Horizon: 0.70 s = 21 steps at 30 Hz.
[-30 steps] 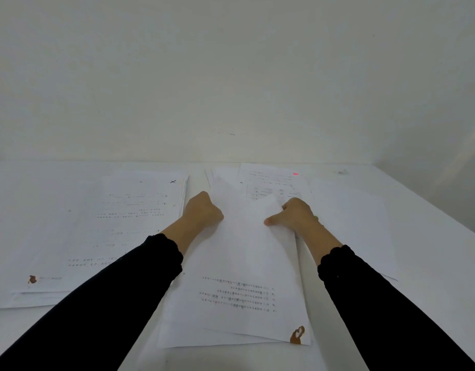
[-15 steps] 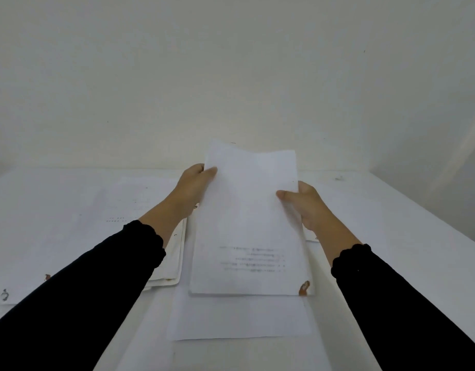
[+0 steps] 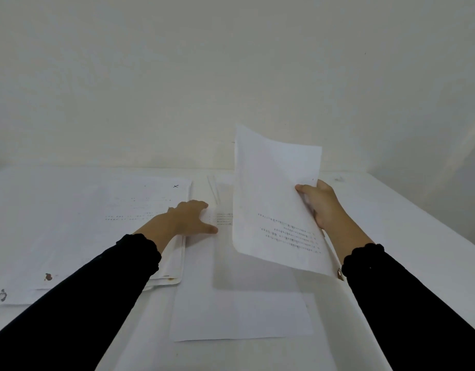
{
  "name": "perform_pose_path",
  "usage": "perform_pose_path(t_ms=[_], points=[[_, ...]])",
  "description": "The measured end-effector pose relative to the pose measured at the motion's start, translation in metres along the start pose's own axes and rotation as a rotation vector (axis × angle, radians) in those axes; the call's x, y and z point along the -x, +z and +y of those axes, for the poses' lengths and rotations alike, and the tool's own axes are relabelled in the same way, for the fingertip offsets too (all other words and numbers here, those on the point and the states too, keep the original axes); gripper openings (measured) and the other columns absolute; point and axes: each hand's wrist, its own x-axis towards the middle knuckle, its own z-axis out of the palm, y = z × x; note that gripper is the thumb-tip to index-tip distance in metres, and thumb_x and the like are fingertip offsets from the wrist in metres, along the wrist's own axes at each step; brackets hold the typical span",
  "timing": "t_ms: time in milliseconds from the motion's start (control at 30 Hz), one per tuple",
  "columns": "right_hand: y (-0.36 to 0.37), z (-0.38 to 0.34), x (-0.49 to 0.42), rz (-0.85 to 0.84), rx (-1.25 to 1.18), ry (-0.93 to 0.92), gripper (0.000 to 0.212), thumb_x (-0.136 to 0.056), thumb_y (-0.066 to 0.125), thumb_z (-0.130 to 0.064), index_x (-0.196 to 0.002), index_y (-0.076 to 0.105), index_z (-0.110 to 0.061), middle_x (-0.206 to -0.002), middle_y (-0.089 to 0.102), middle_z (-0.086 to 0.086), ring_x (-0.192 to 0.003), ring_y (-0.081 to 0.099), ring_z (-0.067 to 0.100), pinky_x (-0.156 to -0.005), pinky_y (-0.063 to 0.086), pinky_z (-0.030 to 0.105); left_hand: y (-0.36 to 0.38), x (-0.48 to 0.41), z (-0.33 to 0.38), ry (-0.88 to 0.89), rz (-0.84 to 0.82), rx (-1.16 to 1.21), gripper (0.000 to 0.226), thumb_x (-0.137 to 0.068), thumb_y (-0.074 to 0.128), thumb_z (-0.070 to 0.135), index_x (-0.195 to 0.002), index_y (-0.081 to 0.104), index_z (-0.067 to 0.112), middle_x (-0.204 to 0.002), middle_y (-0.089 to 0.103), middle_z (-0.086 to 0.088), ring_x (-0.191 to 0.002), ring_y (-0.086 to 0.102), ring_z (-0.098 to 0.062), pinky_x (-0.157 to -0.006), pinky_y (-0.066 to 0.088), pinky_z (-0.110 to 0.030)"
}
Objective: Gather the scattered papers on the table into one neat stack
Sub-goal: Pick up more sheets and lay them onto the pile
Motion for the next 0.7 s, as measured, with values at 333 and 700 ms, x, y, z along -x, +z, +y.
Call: perform_pose_path(t_ms=[333,700], points=[[0.006,0.016,-0.013,-0.061,0.056,0.037,0.012,-0.086,0.061,-0.007,-0.091,0.062,-0.019,-0.107,0.069,0.008,-0.097,0.066,0.029,-0.093,0.052,0.044,0.002,-0.01,0.004,-0.011,0.086,-0.273,0.099,-0.068,0.058,0.071,-0.146,0.026,0.021,-0.143,0.035,-0.003,-0.133,0.028,-0.028,-0.107,0.023,-0.042],[0.013,0.023,-0.01,-0.109,0.101,0.038,0.011,-0.087,0.062,-0.007,-0.093,0.062,-0.016,-0.104,0.068,0.007,-0.092,0.065,0.026,-0.089,0.053,0.04,-0.011,-0.003,0.028,0.048,0.225,1.031,0.044,-0.089,0.06,0.019,-0.131,0.045,0.014,-0.1,0.061,-0.001,-0.088,0.063,-0.02,-0.079,0.051,-0.027]])
